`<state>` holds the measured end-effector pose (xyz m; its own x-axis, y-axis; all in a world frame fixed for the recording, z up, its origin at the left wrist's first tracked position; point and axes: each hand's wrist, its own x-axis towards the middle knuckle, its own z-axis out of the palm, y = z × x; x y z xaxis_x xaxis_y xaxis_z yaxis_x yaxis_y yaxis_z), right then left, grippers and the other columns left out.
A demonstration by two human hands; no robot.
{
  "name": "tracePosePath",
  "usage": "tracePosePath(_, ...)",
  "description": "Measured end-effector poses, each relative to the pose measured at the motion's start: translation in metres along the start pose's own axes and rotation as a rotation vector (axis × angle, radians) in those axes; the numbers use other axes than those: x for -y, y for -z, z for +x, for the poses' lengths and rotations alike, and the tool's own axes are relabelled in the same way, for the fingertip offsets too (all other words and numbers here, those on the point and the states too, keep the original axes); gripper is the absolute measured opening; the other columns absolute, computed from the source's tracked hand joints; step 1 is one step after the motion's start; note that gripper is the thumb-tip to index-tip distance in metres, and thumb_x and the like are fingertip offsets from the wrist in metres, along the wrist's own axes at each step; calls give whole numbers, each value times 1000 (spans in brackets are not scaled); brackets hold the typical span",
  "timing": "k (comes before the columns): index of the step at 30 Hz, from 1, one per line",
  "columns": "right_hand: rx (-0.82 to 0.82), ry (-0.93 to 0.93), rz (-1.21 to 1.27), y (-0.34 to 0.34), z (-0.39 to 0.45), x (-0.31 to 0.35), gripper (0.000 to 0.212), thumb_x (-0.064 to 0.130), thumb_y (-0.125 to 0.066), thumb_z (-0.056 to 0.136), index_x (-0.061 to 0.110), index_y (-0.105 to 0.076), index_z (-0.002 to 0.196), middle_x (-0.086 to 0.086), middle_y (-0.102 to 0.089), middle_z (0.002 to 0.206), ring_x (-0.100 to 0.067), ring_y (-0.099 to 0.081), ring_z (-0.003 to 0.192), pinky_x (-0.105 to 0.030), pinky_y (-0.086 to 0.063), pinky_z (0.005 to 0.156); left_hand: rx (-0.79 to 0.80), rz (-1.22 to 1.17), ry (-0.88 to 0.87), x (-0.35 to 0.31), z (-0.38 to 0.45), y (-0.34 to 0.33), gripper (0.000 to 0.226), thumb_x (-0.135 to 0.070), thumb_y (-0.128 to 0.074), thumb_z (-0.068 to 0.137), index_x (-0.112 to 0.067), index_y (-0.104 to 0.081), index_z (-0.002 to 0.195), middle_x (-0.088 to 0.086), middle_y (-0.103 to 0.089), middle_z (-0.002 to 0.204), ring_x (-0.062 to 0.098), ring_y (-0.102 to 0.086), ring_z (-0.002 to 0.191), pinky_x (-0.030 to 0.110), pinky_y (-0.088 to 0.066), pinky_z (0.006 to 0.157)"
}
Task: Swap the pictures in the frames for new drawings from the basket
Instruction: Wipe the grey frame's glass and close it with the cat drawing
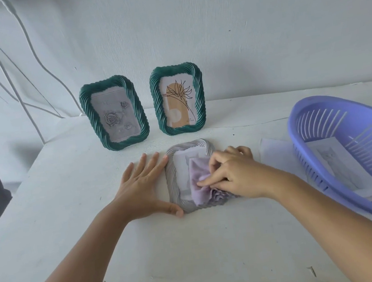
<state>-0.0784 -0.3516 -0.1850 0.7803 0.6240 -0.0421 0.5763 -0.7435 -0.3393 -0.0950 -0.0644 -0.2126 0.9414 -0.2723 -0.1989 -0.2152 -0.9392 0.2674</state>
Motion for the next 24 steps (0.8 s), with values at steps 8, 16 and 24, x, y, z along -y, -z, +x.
tracePosePath(8,-173,-130,6,-19,24,14,27,45,-54,101,56,-64,124,13,-40,102,-17,-38,104,-42,-27,100,4,0,0,0,0,1,148,-108,-50,37,-48,14,156,-18,19,166,7,31,149,45,10,125)
tracePosePath(16,-112,-87,26,-5,2,-12,27,50,-53,100,61,-61,123,15,-42,102,-13,-37,102,-36,-23,98,0,-2,-2,1,0,0,148,-108,-51,37,-49,13,156,-17,18,166,7,31,149,45,10,125)
tracePosePath(24,-263,-94,26,-28,17,-1,28,46,-57,99,58,-63,124,14,-40,102,-11,-32,99,-35,-23,97,6,5,-8,0,-1,1,147,-108,-51,38,-49,17,155,-18,21,165,7,32,149,44,12,125)
